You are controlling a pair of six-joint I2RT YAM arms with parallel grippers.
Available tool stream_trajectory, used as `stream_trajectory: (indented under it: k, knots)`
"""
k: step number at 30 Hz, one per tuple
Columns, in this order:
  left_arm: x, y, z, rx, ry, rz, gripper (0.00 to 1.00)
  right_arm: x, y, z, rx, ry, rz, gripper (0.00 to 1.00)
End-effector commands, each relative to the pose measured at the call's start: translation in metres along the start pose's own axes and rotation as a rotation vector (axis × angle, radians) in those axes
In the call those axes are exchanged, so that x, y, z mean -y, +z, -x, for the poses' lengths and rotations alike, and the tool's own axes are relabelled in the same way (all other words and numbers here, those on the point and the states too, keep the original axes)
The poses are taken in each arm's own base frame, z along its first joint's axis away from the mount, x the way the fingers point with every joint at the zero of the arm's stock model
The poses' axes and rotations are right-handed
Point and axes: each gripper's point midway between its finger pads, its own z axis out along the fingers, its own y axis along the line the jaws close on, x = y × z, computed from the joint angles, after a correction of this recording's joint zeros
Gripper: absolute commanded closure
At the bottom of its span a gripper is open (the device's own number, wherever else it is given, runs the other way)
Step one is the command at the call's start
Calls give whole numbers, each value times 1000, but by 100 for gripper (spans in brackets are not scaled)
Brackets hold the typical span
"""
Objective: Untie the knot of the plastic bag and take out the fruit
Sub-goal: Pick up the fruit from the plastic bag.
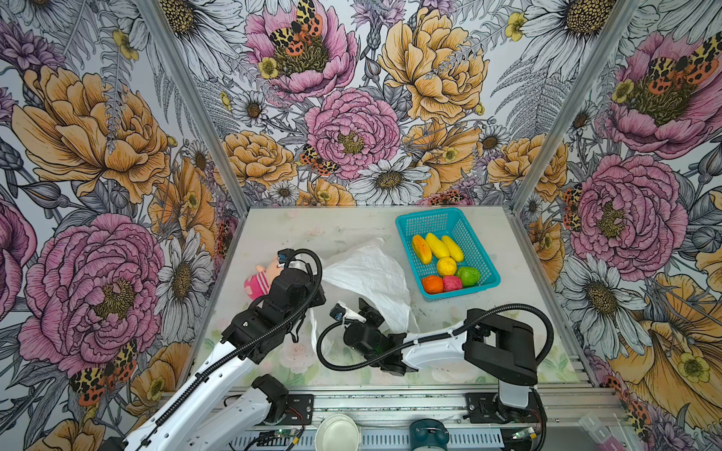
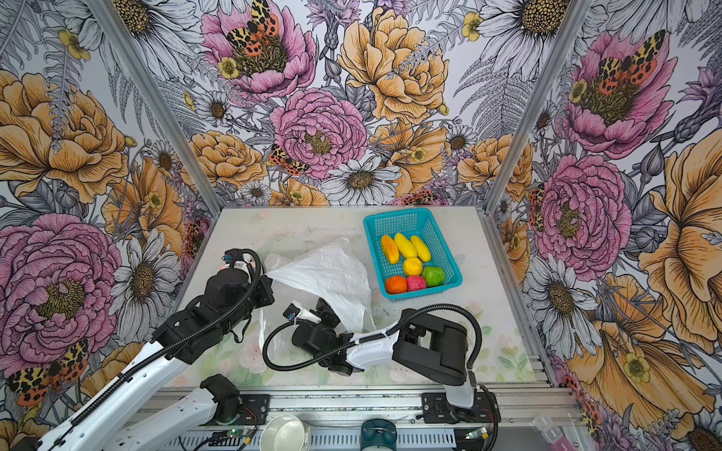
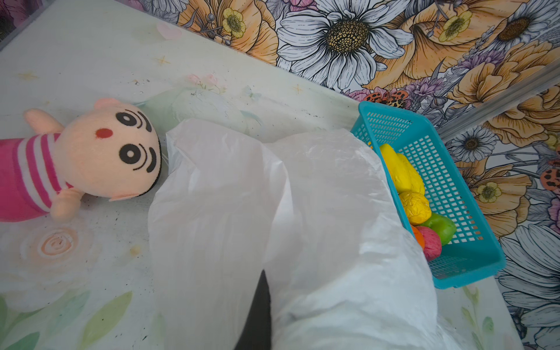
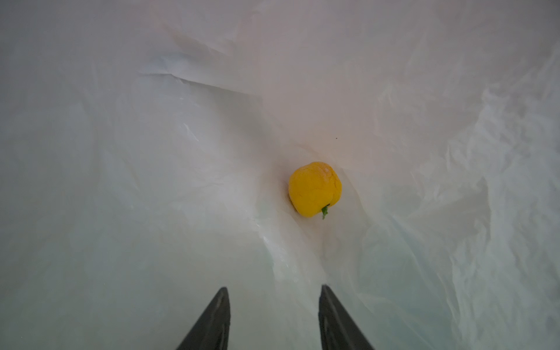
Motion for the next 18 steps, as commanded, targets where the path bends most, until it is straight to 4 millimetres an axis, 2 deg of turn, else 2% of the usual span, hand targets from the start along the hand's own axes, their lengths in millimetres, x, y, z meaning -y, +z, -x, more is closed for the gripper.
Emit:
stream_trajectory:
  k: [1,7,13,18]
  knots:
    - [3,-4,3,23,0,-25,100,14,8,-5,-35,-18,-87,52]
    - [8,-10,5,41,-6,-67,100,25,20,-13,-71,13,-137,51]
    - [15,-16,6,52,-9,-119,100,24,36,-21,-102,73,-144,50]
    - [21,-16,6,48,-6,-145,100,24,40,-19,-92,304,-98,47]
